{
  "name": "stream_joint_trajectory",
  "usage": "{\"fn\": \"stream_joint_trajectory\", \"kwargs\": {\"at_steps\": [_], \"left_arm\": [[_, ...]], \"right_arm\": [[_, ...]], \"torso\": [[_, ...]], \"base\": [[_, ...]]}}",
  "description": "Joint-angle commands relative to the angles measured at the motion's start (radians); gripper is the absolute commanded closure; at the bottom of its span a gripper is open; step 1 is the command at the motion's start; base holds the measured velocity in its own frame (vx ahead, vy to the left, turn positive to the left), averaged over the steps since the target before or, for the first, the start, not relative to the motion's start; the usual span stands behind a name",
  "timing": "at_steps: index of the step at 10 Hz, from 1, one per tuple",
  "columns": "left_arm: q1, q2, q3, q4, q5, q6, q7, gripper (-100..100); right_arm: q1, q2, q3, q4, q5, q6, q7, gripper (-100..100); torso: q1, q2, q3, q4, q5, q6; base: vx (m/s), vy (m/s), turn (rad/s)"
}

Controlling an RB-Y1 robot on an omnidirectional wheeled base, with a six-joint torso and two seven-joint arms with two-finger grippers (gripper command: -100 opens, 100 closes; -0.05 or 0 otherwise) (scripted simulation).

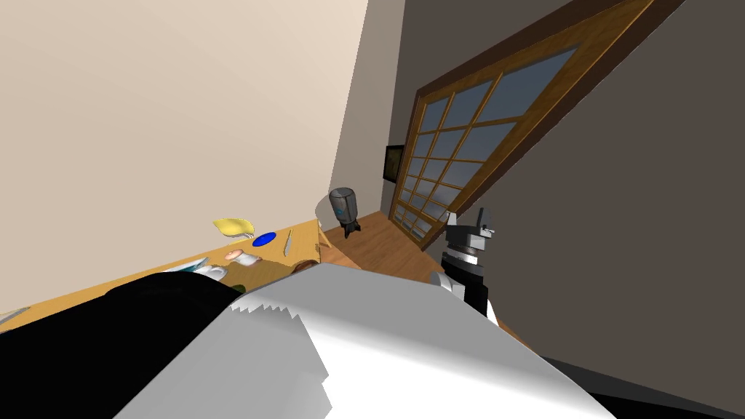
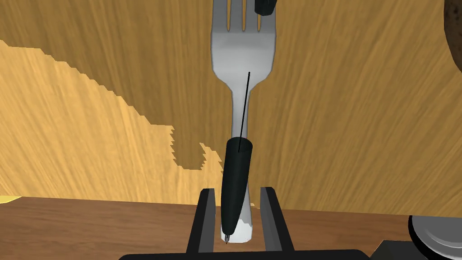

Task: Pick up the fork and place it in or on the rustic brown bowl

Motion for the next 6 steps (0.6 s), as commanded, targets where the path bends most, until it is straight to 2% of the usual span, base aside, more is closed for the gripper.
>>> {"fn": "stream_joint_trajectory", "kwargs": {"at_steps": [1,3,6], "left_arm": [[-0.008,0.016,-0.036,-0.006,-0.004,0.001,0.022,100],[-0.009,0.043,-0.093,-0.003,-0.004,-0.001,0.045,100],[-0.01,0.076,-0.154,-0.001,-0.006,-0.004,0.066,100]], "right_arm": [[0.0,0.0,0.0,0.0,0.0,0.0,0.0,0],[0.0,0.0,0.0,0.0,0.0,0.0,0.0,0],[0.0,0.0,0.0,0.0,0.0,0.0,0.0,0]], "torso": [[0.0,0.0,0.0,0.0,0.0,0.0],[-0.004,-0.003,-0.002,-0.001,-0.001,0.0],[-0.007,-0.005,-0.003,-0.002,-0.002,0.0]], "base": [[0.035,-0.051,-0.02],[0.064,-0.088,-0.044],[0.066,-0.089,-0.024]]}}
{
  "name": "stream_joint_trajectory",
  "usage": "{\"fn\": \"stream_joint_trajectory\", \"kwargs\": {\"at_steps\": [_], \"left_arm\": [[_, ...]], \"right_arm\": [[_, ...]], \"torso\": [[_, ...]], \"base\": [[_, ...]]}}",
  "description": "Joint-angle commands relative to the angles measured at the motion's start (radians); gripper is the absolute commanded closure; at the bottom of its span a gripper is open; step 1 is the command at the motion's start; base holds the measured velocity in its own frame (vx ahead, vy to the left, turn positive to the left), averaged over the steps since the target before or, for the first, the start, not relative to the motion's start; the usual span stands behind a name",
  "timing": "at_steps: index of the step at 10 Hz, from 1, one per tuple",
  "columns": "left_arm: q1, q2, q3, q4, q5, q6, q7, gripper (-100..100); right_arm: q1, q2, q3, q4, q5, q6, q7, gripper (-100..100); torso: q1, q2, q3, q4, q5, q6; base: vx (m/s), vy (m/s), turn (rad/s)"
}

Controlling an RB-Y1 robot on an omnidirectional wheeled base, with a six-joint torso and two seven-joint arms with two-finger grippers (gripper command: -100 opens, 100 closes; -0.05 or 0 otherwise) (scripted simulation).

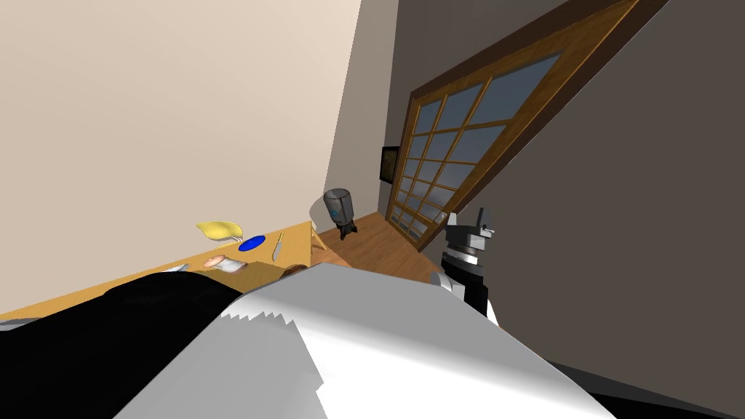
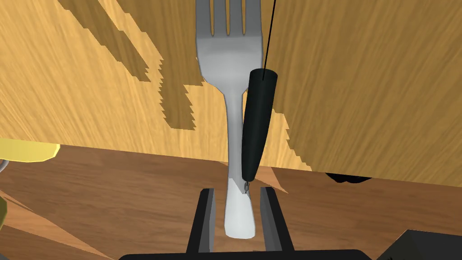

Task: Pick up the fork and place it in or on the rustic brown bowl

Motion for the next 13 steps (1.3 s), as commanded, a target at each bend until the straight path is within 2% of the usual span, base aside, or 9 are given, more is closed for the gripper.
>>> {"fn": "stream_joint_trajectory", "kwargs": {"at_steps": [1,4,5,9,13], "left_arm": [[0.004,0.014,-0.029,0.019,0.004,-0.009,-0.002,100],[0.005,0.057,-0.079,0.025,-0.008,-0.011,0.01,100],[0.013,0.082,-0.077,0.033,-0.017,-0.013,0.007,100],[0.042,0.12,-0.029,0.051,-0.024,-0.022,-0.009,100],[0.082,0.157,0.047,0.069,-0.029,-0.034,-0.035,100]], "right_arm": [[0.0,0.0,0.0,0.0,0.0,0.0,0.0,0],[0.0,0.0,0.0,0.0,0.0,0.0,0.0,0],[0.0,0.0,0.0,0.0,0.0,0.0,0.0,0],[0.0,0.0,0.0,0.0,0.0,0.0,0.0,0],[0.0,0.0,0.0,0.0,0.0,0.0,0.0,0]], "torso": [[0.0,0.0,0.0,0.0,0.0,0.0],[-0.001,-0.002,-0.001,-0.001,-0.001,0.001],[-0.003,-0.002,-0.002,-0.001,-0.002,0.001],[-0.005,-0.012,-0.006,-0.001,-0.002,0.006],[-0.002,-0.014,-0.007,-0.001,0.0,0.008]], "base": [[0.074,-0.06,-0.039],[0.082,-0.084,-0.016],[0.145,-0.109,-0.013],[0.178,-0.101,-0.041],[0.189,-0.078,-0.058]]}}
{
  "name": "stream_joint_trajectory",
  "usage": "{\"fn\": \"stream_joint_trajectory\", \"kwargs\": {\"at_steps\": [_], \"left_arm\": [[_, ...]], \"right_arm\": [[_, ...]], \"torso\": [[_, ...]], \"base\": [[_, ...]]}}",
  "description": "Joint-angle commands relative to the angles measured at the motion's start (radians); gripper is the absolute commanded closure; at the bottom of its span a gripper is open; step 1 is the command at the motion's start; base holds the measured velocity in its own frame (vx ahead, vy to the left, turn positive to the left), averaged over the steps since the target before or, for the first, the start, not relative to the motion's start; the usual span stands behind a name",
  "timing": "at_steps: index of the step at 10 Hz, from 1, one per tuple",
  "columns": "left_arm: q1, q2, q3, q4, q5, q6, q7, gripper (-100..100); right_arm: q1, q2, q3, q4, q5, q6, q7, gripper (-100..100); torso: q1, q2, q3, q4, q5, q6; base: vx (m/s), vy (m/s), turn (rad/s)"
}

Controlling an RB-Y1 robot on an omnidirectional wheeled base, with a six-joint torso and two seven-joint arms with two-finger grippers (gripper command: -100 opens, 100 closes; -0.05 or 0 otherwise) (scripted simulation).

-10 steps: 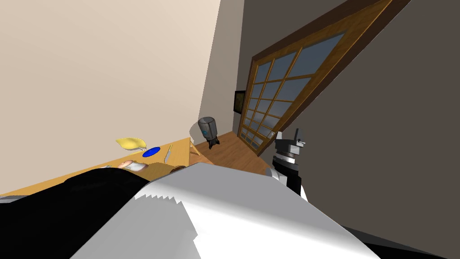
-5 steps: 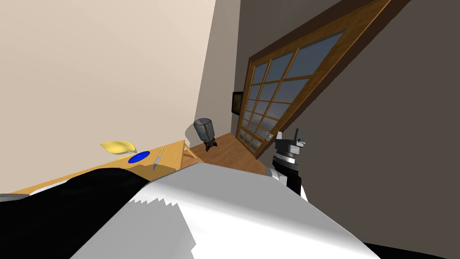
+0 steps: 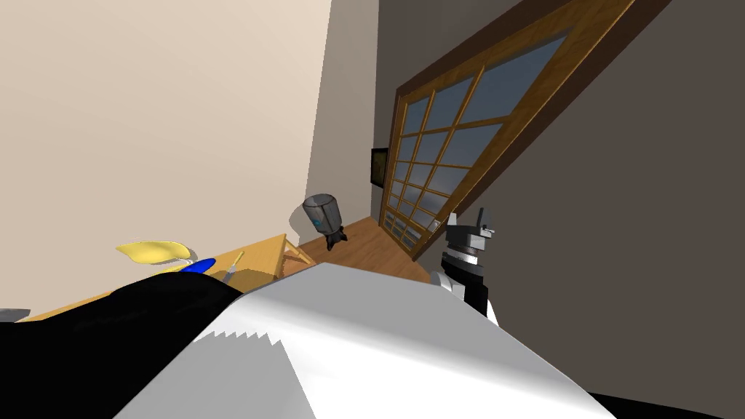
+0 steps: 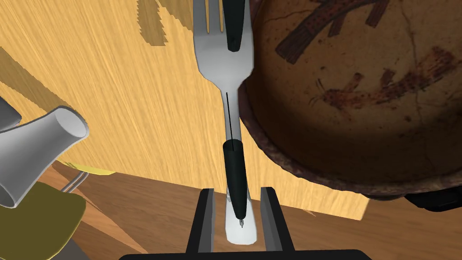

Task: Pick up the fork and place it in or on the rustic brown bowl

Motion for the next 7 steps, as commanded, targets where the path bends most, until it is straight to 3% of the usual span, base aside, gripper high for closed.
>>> {"fn": "stream_joint_trajectory", "kwargs": {"at_steps": [1,2,3,7], "left_arm": [[0.017,0.014,0.031,0.001,0.001,-0.003,-0.013,100],[0.011,0.015,0.018,-0.007,0.0,0.001,-0.003,100],[0.011,0.017,0.021,-0.008,0.0,0.002,-0.003,-100],[0.01,0.017,0.021,-0.008,0.0,0.003,-0.003,-100]], "right_arm": [[0.0,0.0,0.0,0.0,0.0,0.0,0.0,0],[0.0,0.0,0.0,0.0,0.0,0.0,0.0,0],[0.0,0.0,0.0,0.0,0.0,0.0,0.0,0],[0.0,0.0,0.0,0.0,0.0,0.0,0.0,0]], "torso": [[0.0,0.0,0.0,0.0,0.0,0.0],[-0.002,-0.001,-0.001,0.0,-0.001,0.0],[0.001,0.005,0.002,0.0,0.0,-0.002],[0.005,0.015,0.008,0.002,0.001,-0.003]], "base": [[0.202,-0.115,-0.07],[0.089,-0.05,-0.021],[0.019,-0.009,-0.003],[0.002,-0.001,0.0]]}}
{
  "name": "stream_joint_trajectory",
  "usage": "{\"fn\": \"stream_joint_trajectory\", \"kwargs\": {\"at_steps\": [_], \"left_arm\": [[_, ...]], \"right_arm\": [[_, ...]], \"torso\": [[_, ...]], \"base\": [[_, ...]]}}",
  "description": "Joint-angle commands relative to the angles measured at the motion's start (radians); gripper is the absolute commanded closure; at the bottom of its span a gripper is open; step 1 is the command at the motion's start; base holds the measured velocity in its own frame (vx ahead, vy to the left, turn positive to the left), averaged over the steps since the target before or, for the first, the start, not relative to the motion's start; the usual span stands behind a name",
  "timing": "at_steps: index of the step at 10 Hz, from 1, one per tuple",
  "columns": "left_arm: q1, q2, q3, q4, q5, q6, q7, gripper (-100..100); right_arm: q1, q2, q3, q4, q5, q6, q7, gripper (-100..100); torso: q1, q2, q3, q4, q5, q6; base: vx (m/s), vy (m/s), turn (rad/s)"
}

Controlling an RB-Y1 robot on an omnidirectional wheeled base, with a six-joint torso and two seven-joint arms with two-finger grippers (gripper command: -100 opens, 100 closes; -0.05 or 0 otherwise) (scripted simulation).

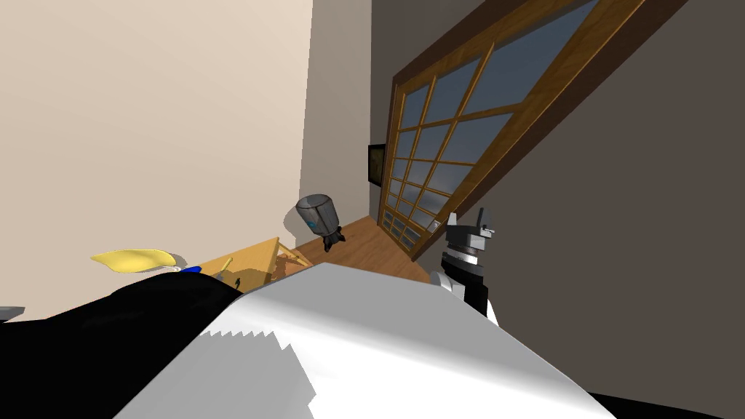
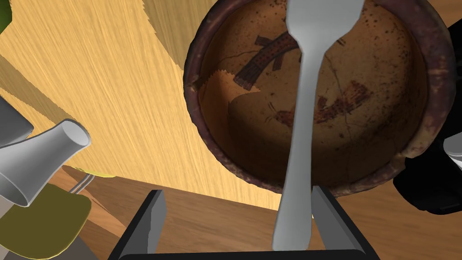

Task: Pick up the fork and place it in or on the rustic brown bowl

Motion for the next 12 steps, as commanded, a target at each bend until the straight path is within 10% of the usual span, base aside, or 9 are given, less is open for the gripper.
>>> {"fn": "stream_joint_trajectory", "kwargs": {"at_steps": [1,2,10,11,12], "left_arm": [[0.0,0.0,0.0,0.0,0.0,0.0,0.0,0],[0.0,0.04,0.011,-0.029,0.012,-0.008,-0.01,-100],[-0.003,0.189,0.044,-0.136,0.051,-0.037,-0.038,-100],[-0.003,0.191,0.044,-0.137,0.051,-0.041,-0.039,0],[-0.003,0.19,0.044,-0.136,0.051,-0.04,-0.039,0]], "right_arm": [[0.0,0.0,0.0,0.0,0.0,0.0,0.0,0],[0.0,0.0,0.0,0.0,0.0,0.0,0.0,0],[0.0,0.0,0.0,0.0,0.0,0.0,0.0,0],[0.0,0.0,0.0,0.0,0.0,0.0,0.0,0],[0.0,0.0,0.0,0.0,0.0,0.0,0.0,0]], "torso": [[0.0,0.0,0.0,0.0,0.0,0.0],[0.0,0.0,0.0,0.0,0.0,-0.001],[-0.001,0.002,0.001,0.0,-0.001,-0.001],[-0.001,0.001,0.001,0.0,-0.001,-0.001],[0.0,0.001,0.0,0.0,-0.001,-0.001]], "base": [[0.0,0.0,0.0],[-0.004,-0.005,0.12],[-0.009,-0.01,0.095],[0.0,0.0,0.0],[0.0,0.0,0.0]]}}
